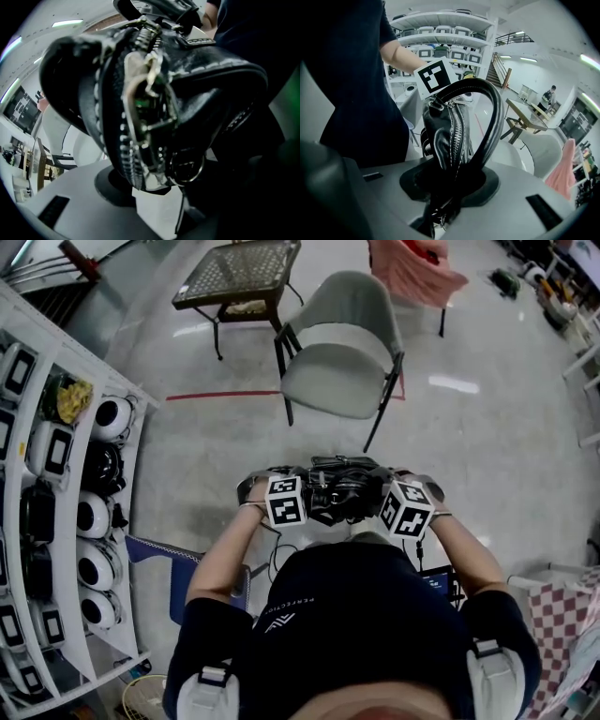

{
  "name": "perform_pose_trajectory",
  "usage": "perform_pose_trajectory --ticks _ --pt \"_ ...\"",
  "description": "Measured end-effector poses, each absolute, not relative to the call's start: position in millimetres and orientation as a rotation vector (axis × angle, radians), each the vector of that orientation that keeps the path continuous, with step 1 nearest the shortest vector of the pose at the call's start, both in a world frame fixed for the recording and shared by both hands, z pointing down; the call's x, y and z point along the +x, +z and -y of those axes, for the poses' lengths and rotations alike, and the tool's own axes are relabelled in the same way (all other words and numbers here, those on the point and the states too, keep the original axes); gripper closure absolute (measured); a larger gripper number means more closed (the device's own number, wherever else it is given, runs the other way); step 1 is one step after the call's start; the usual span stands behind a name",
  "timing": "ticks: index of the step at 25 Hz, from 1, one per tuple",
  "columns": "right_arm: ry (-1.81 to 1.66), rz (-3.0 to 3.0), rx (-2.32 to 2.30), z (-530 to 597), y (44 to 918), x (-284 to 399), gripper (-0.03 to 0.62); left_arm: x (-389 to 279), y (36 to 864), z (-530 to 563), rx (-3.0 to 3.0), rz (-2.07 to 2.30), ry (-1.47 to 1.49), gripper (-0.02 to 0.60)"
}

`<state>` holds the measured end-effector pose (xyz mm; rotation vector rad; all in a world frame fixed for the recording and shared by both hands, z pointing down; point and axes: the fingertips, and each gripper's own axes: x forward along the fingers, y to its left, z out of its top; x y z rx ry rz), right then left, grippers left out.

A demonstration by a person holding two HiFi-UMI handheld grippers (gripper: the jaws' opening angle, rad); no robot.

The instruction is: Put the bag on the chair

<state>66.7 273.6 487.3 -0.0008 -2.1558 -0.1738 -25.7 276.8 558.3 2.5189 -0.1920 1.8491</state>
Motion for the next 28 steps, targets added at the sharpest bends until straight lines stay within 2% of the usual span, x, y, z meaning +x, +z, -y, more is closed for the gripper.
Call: perform_pose_trajectory --ticks 16,28 --pt "-0.212 2.16 -0.049 -206.4 498.1 99.3 0.482 6.1 570.4 -214.0 2.421 0.307 1.868 0.354" --pt "-0.113 2.145 0.005 -149.1 506.7 76.7 0.482 -15.6 579.6 -153.3 2.444 0.196 1.856 0.359"
